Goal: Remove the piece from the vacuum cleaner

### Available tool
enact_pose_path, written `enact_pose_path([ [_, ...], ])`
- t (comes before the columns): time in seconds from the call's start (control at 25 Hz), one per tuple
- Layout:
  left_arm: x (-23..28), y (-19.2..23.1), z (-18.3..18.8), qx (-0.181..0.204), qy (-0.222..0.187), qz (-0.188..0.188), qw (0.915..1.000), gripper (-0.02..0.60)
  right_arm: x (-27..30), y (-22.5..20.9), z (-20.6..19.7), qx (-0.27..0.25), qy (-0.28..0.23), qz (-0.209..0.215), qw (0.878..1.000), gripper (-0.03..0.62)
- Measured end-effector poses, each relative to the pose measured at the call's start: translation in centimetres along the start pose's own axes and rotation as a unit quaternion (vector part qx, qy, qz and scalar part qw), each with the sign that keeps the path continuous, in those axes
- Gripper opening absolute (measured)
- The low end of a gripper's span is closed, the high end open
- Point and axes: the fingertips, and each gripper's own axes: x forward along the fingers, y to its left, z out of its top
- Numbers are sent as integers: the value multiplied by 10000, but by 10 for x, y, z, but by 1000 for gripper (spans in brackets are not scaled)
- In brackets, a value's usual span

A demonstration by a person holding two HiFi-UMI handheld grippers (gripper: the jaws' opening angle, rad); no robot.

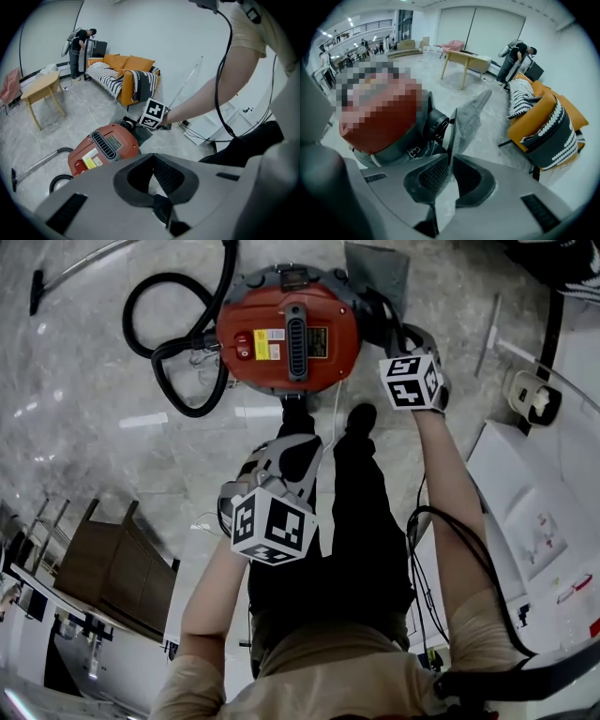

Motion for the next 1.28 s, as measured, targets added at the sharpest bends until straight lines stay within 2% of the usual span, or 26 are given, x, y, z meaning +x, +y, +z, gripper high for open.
enact_pose_path([
  [0.08, -2, 1, 0, -9, -4, 27, 10000, 2, 0, -1, -1, -63, -17, -46, 10000, 34],
  [0.12, -3, 2, 0, -25, -8, 47, 10000, 2, 0, -2, -1, 120, -26, -35, 9999, 34],
  [0.2, -4, 5, -3, -83, -15, 78, 9999, 2, 0, -3, -2, 1074, -21, 148, 9941, 32],
  [0.24, -4, 7, -6, -110, -10, 86, 9999, 2, 1, -3, -1, 1789, -2, 332, 9833, 32],
  [0.28, -3, 8, -8, -126, 0, 93, 9999, 2, 1, -3, 0, 2545, 21, 557, 9655, 32],
  [0.32, -2, 8, -10, -132, 10, 98, 9999, 2, 1, -3, 2, 3255, 49, 797, 9421, 33],
  [0.4, 0, 6, -10, -139, 1, 91, 9999, 2, 0, -2, 2, 4429, 102, 1265, 8875, 34],
  [0.44, 1, 4, -9, -141, -15, 79, 9999, 2, 0, -2, 1, 4989, 115, 1499, 8535, 34],
  [0.52, 3, 2, -7, -130, -38, 47, 9999, 2, -1, -1, -1, 6094, 94, 1926, 7691, 35],
  [0.56, 4, 1, -7, -123, -37, 35, 9999, 2, 0, -1, -1, 6496, 69, 2076, 7314, 38],
  [0.6, 5, 0, -8, -118, -32, 27, 9999, 2, 0, 0, -2, 6750, 49, 2175, 7050, 38],
  [0.64, 5, 0, -8, -117, -28, 24, 9999, 2, 1, 0, -2, 6887, 38, 2231, 6899, 38],
  [0.68, 5, 1, -8, -119, -25, 25, 9999, 2, 1, -1, -3, 6949, 37, 2255, 6828, 38],
  [0.72, 4, 1, -9, -120, -23, 33, 9999, 2, 2, -2, -4, 6951, 45, 2259, 6825, 40],
  [0.76, 3, 2, -9, -121, -19, 45, 9999, 2, 2, -3, -4, 6845, 65, 2239, 6938, 41],
  [0.8, 3, 3, -9, -122, -17, 56, 9999, 2, 2, -5, -4, 6519, 101, 2167, 7266, 41],
  [0.84, 3, 4, -10, -125, -17, 67, 9999, 2, 2, -7, -3, 5846, 163, 2003, 7861, 41],
  [0.88, 2, 5, -10, -130, -18, 75, 9999, 2, 2, -8, -2, 4783, 256, 1729, 8606, 40],
  [0.92, 2, 5, -11, -136, -17, 82, 9999, 2, 1, -7, -1, 3469, 360, 1378, 9270, 40],
  [0.96, 2, 5, -12, -140, -10, 86, 9999, 2, 1, -5, -1, 2187, 428, 1042, 9693, 38],
  [1.0, 3, 5, -13, -142, -1, 85, 9999, 2, 1, -3, -2, 1218, 430, 812, 9883, 37],
  [1.04, 3, 4, -14, -142, 8, 78, 9999, 2, 1, -2, -3, 669, 382, 708, 9945, 35],
  [1.16, 5, 1, -14, -145, 7, 49, 9999, 2, 1, -4, -3, 1, 244, 534, 9983, 37],
  [1.28, 5, 1, -17, -161, 23, 56, 9999, 2, 2, -4, -5, -530, 126, 124, 9984, 37],
])
